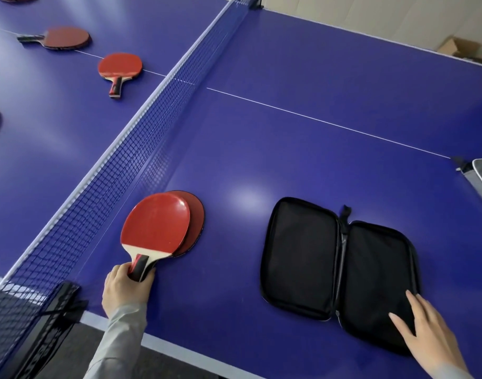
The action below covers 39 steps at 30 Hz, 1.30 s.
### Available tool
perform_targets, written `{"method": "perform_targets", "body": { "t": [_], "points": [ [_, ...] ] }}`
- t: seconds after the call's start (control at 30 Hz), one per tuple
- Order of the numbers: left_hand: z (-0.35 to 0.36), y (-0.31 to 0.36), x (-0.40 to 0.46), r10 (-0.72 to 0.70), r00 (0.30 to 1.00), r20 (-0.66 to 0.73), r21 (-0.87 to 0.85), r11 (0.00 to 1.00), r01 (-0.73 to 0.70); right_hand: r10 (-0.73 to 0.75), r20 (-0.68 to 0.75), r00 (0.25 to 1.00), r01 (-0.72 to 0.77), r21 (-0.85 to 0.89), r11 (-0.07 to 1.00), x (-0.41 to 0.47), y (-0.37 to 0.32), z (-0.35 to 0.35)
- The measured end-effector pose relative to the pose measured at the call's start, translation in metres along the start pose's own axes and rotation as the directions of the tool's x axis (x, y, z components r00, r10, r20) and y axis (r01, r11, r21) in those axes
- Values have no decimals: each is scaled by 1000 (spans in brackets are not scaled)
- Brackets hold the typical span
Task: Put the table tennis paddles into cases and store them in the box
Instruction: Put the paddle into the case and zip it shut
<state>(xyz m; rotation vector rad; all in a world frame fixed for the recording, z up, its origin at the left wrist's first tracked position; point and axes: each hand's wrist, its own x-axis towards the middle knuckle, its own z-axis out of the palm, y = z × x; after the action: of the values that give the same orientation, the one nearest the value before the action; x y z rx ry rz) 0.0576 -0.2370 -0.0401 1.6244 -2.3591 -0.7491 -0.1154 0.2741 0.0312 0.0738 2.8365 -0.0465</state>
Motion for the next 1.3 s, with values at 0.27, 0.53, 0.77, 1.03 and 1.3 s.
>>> {"method": "perform_targets", "body": {
  "t": [0.27,0.53,0.77,1.03,1.3],
  "points": [
    [-8,15,-6,35,999,-18,20,999,-34,19,42,999,-16,-64,998,-7,14,3],
    [-16,70,-33,86,996,12,-62,994,-85,35,64,997,-29,-90,996,-6,40,7],
    [11,146,-106,190,978,89,-163,971,-174,20,60,998,-15,-71,997,-3,73,11],
    [72,206,-224,275,935,222,-200,952,-233,-84,58,995,85,-5,996,11,99,9],
    [121,240,-312,276,923,267,-188,955,-231,-201,56,978,201,-7,980,23,110,15]
  ]
}}
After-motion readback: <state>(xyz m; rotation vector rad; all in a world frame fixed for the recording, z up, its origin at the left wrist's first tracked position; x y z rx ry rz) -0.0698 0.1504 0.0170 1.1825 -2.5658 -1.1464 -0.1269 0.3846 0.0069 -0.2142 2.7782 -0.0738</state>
